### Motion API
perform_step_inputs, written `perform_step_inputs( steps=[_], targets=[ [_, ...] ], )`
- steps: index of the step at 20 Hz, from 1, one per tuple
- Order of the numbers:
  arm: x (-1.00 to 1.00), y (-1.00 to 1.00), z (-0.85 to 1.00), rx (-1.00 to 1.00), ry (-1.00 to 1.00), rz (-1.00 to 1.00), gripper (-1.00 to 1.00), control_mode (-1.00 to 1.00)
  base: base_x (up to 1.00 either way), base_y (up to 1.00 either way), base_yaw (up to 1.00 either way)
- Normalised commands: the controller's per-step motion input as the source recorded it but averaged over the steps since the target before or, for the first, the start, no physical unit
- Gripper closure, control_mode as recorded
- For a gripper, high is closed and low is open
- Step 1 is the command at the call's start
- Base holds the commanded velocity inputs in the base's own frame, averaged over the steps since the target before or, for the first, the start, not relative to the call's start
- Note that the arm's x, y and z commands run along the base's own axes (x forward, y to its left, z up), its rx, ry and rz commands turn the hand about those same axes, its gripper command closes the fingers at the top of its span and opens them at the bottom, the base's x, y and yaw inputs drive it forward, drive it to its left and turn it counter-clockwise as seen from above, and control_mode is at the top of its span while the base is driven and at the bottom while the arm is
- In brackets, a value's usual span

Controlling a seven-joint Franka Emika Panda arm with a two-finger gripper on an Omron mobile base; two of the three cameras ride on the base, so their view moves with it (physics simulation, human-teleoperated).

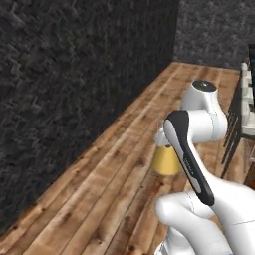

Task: There is a tray on the dining counter. Grab the cup, mug, and pitcher and place them on the tray. The pitcher may be placed next to the tray if it cannot fit the tray.

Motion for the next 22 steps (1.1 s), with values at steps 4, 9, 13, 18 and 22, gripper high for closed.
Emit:
perform_step_inputs(
  steps=[4,9,13,18,22],
  targets=[
    [0.0,0.0,0.0,0.0,0.0,0.0,1.0,1.0,0.62,0.23,-0.68],
    [0.0,0.0,0.0,0.0,0.0,0.0,1.0,1.0,0.66,0.27,-0.67],
    [0.0,0.0,0.0,0.0,0.0,0.0,1.0,1.0,0.71,0.34,-0.64],
    [0.0,0.0,0.0,0.0,0.0,0.0,1.0,1.0,0.72,0.41,-0.62],
    [0.0,0.0,0.0,0.0,0.0,0.0,1.0,1.0,0.71,0.48,-0.62]
  ],
)
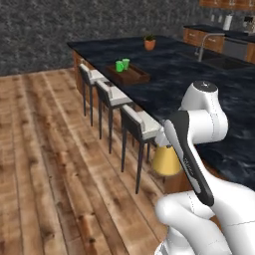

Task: There is a tray on the dining counter. Grab the cup, mug, and pitcher and place them on the tray. The pitcher may be placed next to the tray if it cannot fit the tray.

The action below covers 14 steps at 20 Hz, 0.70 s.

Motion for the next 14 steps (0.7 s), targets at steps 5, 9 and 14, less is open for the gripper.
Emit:
perform_step_inputs(
  steps=[5,9,14],
  targets=[
    [0.0,0.0,0.0,0.0,0.0,0.0,1.0,1.0,0.5,0.66,-0.57],
    [0.0,0.0,0.0,0.0,0.0,0.0,1.0,1.0,0.41,0.78,-0.53],
    [0.0,0.0,0.0,0.0,0.0,0.0,1.0,1.0,0.36,0.72,-0.54]
  ],
)
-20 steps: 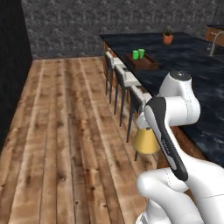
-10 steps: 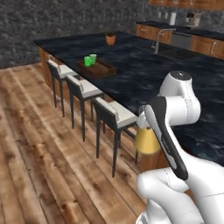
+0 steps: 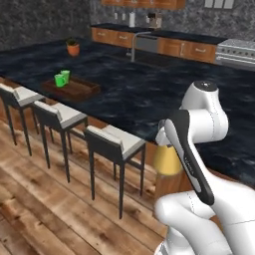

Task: There is a tray on the dining counter. Grab the cup, mug, and pitcher and place them on the tray. The pitcher may be placed next to the tray if it cannot fit the tray.

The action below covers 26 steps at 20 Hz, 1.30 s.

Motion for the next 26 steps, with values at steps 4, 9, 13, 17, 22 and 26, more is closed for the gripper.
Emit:
perform_step_inputs(
  steps=[4,9,13,17,22,26],
  targets=[
    [0.0,0.0,0.0,0.0,0.0,0.0,1.0,1.0,0.35,0.69,-0.56],
    [0.0,0.0,0.0,0.0,0.0,0.0,1.0,1.0,0.36,0.69,-0.56],
    [0.0,0.0,0.0,0.0,0.0,0.0,1.0,1.0,0.37,0.75,-0.57],
    [0.0,0.0,0.0,0.0,0.0,0.0,1.0,1.0,0.3,0.83,-0.56],
    [0.0,0.0,0.0,0.0,0.0,0.0,1.0,1.0,0.03,1.0,-0.51],
    [0.0,0.0,0.0,0.0,0.0,0.0,1.0,1.0,0.0,1.0,-0.47]
  ],
)
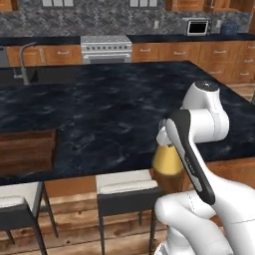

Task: There is a tray on the dining counter. Grab the cup, mug, and pitcher and place them on the tray. The pitcher may be placed next to the tray if it cannot fit the tray.

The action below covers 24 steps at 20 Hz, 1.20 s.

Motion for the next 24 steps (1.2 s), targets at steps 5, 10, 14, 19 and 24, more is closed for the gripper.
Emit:
perform_step_inputs(
  steps=[5,10,14,19,24],
  targets=[
    [0.0,0.0,0.0,0.0,0.0,0.0,1.0,1.0,0.0,1.0,-0.45],
    [0.0,0.0,0.0,0.0,0.0,0.0,1.0,1.0,0.01,1.0,-0.31],
    [0.0,0.0,0.0,0.0,0.0,0.0,1.0,1.0,0.13,0.96,0.0],
    [0.0,0.0,0.0,0.0,0.0,0.0,1.0,1.0,0.31,0.69,0.07],
    [0.0,0.0,0.0,0.0,0.0,0.0,1.0,1.0,0.46,0.18,0.0]
  ],
)
